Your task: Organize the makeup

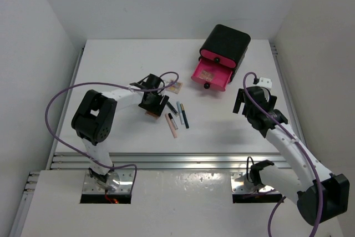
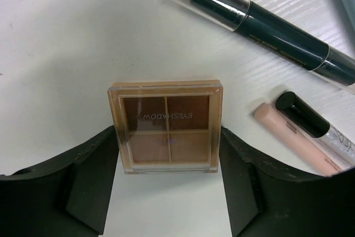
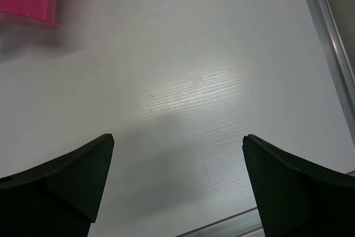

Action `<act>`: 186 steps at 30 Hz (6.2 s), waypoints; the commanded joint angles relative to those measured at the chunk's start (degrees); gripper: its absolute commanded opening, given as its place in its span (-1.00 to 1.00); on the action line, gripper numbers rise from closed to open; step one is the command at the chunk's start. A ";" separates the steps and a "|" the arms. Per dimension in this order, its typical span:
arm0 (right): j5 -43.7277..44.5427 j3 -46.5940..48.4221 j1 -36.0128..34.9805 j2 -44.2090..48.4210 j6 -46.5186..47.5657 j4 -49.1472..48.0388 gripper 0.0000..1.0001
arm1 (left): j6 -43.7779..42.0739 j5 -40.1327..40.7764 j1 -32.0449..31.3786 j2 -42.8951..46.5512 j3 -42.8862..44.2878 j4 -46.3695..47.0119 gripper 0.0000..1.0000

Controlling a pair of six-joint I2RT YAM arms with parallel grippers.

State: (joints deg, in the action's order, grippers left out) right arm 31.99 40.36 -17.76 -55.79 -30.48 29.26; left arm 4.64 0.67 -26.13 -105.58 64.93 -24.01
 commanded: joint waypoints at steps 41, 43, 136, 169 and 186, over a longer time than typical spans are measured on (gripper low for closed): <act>2.55 -2.13 2.56 2.17 -0.02 0.54 1.00 | 7.57 7.06 -16.49 -30.04 65.68 3.53 0.00; 2.55 -2.56 2.90 2.44 0.24 0.45 1.00 | 7.57 7.07 -16.50 -31.35 65.68 4.05 0.03; 0.80 87.17 -21.88 -94.42 -36.32 16.63 0.59 | 3.27 2.50 21.12 27.27 1.96 -12.03 1.00; 4.13 73.73 -25.75 -75.61 -1.08 -22.21 -0.53 | 3.27 3.02 21.12 26.74 1.96 -12.03 1.00; 19.61 38.06 -12.57 -49.42 -10.55 -22.41 -0.62 | 3.27 3.02 21.12 26.21 1.96 -12.03 1.00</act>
State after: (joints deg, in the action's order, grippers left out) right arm 49.36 81.49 -31.83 -107.44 -36.27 5.26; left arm 7.99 3.73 -4.58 -80.07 66.74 -36.97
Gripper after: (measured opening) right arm 0.698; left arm 0.997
